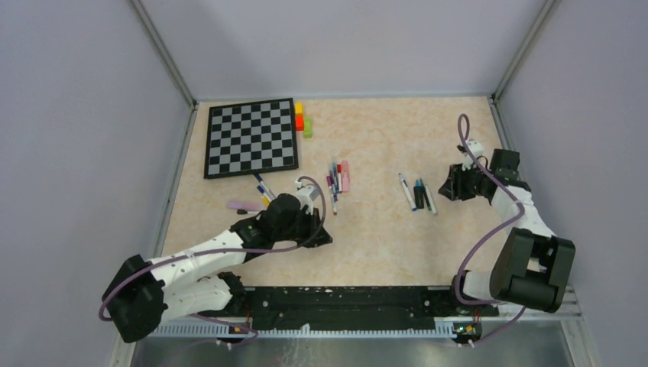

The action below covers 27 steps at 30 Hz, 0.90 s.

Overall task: Open the pen caps
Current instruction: Place the pen cap at the center of the board.

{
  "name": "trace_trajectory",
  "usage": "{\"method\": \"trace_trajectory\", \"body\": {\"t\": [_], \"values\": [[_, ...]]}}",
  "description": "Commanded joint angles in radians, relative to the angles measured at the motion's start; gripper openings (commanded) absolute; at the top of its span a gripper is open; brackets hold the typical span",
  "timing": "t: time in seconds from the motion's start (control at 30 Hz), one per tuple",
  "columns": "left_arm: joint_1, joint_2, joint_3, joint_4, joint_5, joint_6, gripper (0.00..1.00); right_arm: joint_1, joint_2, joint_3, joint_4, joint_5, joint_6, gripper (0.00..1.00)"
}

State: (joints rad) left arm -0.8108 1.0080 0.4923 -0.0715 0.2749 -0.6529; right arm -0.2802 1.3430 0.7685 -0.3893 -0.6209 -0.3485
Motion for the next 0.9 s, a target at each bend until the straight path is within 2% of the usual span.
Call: {"method": "trace_trajectory", "body": {"t": [0.0,0.13,0.4,0.53,0.7,0.87], "values": [[-0.042,0.125,0.106,-0.15,-0.174,0.045,0.01,-0.014,-0.118,0.007,-0.005,0.009,-0.054,0.4],[-0.061,0.258,0.189,-0.216,-0.228,0.07,0.04,-0.014,-0.18,-0.02,0.002,-0.001,-0.059,0.4],[-0.073,0.425,0.294,-0.255,-0.265,0.121,0.24,-0.014,-0.21,-0.032,-0.004,-0.026,-0.076,0.41],[-0.073,0.488,0.324,-0.266,-0.261,0.134,0.29,-0.014,-0.215,-0.034,-0.008,-0.033,-0.087,0.42],[-0.074,0.531,0.347,-0.295,-0.266,0.137,0.33,-0.014,-0.217,-0.037,-0.014,-0.037,-0.097,0.43],[-0.075,0.501,0.357,-0.309,-0.304,0.13,0.33,-0.014,-0.221,-0.038,-0.016,-0.045,-0.101,0.43]]}}
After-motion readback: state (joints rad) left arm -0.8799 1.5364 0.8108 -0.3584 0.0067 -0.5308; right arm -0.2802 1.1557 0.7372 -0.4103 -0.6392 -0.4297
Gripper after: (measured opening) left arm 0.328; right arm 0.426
